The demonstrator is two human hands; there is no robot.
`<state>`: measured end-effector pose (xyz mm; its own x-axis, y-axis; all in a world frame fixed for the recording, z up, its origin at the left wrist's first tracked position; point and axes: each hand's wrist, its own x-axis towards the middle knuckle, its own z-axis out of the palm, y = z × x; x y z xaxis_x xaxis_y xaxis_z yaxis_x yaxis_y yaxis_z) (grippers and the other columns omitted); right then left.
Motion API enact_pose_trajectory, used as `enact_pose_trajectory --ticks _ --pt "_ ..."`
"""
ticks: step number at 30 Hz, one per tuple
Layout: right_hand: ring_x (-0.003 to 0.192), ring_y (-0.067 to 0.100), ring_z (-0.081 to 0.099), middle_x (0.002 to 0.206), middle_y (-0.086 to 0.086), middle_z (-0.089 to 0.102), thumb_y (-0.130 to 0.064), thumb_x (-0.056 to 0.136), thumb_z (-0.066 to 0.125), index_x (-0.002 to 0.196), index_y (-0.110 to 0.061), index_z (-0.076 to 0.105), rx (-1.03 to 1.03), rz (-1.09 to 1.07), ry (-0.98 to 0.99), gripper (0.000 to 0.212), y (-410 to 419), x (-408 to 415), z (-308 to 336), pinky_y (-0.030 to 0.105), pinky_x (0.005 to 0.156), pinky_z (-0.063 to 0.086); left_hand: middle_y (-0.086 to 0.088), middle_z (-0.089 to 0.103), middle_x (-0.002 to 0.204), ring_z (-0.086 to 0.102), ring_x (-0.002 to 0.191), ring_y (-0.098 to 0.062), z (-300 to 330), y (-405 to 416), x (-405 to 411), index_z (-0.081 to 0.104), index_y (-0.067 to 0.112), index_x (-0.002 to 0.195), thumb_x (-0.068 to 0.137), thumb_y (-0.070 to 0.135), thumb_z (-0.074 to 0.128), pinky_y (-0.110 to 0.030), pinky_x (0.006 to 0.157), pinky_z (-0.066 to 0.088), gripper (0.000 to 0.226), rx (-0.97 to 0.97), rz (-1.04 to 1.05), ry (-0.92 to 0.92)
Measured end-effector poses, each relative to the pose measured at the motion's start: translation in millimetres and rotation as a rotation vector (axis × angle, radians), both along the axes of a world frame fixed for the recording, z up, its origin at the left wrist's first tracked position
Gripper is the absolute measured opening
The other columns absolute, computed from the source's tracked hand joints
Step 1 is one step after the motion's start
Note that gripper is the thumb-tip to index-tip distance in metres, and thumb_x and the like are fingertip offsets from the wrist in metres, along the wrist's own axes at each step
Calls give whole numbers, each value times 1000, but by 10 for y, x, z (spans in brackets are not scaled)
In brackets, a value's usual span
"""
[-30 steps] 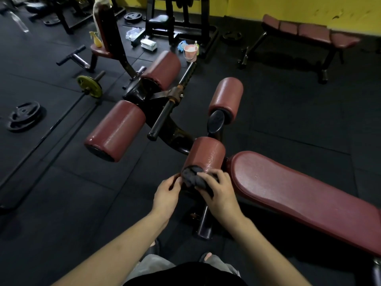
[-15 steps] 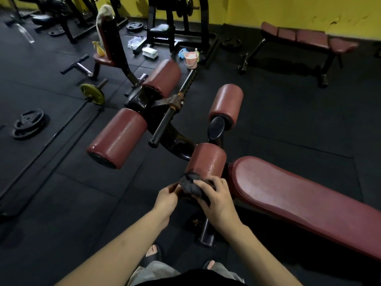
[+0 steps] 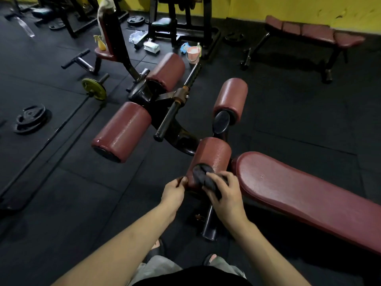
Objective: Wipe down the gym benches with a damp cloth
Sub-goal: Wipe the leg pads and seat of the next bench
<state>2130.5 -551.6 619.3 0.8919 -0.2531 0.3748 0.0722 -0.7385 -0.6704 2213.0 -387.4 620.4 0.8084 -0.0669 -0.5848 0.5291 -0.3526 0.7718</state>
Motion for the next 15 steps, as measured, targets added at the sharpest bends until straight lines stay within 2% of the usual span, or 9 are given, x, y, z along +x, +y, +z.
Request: enact_pose_trajectory --ticks 2,4,7,9,12,15 --pt "111 24 54 124 4 55 -20 89 82 132 -18 68 -12 51 -2 45 -55 -28 5 34 98 50 10 73 111 66 107 -11 -2 12 -31 72 38 112 105 42 51 -34 104 50 22 66 -22 -100" --pt "106 26 54 119 5 57 -20 89 82 128 -16 70 -58 36 4 41 -224 278 65 37 94 51 14 62 122 59 110 -6 53 11 -108 67 34 126 104 43 53 -32 105 45 28 168 -54 -260" --pt "103 31 54 114 8 58 -25 91 80 123 -15 72 -7 -136 27 35 -560 892 147 46 94 51 24 51 130 54 114 0 215 -57 -254 59 40 135 96 60 57 -41 113 34 44 249 -166 -389" --pt "104 29 54 114 6 57 -29 93 78 123 -15 71 48 -193 56 34 -683 1061 171 48 95 50 26 47 133 51 111 1 270 -110 -292 54 44 138 93 65 57 -42 113 28 50 326 -237 -398" --pt "107 29 56 119 8 58 -25 90 81 124 -15 71 30 -190 38 36 -509 825 115 46 95 52 25 48 131 50 107 0 244 -120 -238 54 44 136 93 62 59 -44 112 29 46 369 -224 -385" --pt "111 25 55 124 5 56 -16 88 82 126 -17 69 48 -104 -5 41 -106 229 33 35 98 50 24 58 124 57 109 -1 104 -31 -110 58 50 126 94 61 57 -41 109 39 34 283 -191 -283"
